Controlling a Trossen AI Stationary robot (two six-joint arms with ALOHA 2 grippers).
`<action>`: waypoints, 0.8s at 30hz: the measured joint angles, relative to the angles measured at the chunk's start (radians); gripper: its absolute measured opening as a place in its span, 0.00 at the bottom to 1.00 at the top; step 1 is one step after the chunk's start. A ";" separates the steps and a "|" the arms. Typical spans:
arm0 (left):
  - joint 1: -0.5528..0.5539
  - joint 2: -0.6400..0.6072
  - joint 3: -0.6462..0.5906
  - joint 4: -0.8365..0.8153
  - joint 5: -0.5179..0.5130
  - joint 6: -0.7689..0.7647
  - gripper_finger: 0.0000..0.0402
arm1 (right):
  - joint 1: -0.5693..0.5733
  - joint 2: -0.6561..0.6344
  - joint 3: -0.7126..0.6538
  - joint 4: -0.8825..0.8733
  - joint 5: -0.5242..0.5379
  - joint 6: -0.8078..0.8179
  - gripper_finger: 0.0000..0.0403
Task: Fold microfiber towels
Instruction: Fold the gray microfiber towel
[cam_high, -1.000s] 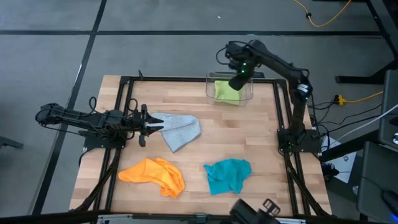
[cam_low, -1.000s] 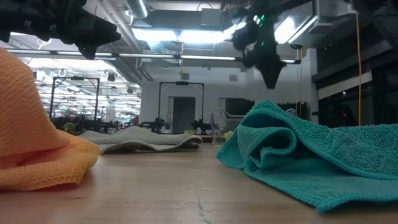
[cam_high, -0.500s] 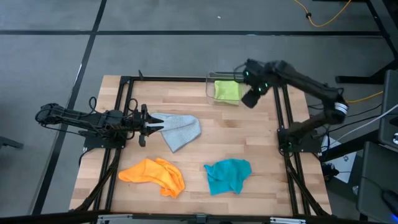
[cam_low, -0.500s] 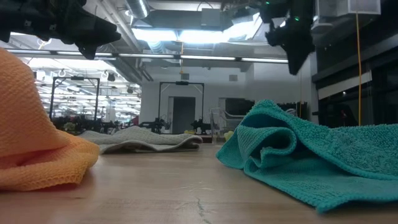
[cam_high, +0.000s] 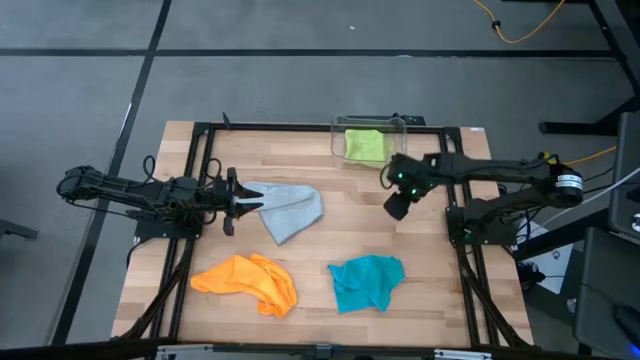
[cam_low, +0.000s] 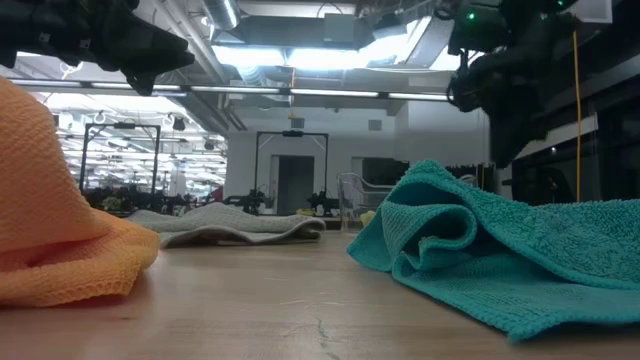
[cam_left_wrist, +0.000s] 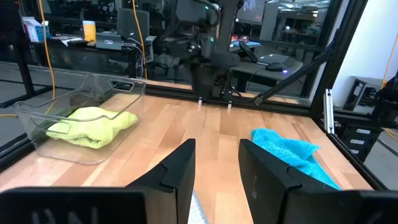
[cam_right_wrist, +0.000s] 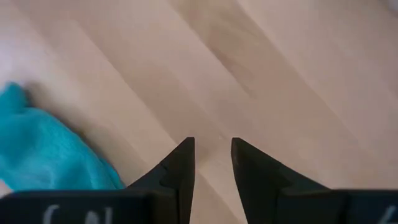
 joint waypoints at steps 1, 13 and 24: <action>0.000 0.000 0.000 0.000 0.000 0.000 0.29 | 0.016 0.000 -0.024 0.070 -0.009 -0.003 0.27; 0.001 0.000 0.000 0.008 0.000 0.132 0.29 | 0.159 0.032 -0.128 0.864 -0.090 -0.353 0.27; 0.001 0.000 0.000 0.008 -0.037 0.270 0.29 | 0.177 0.280 -0.044 1.043 0.021 -0.482 0.27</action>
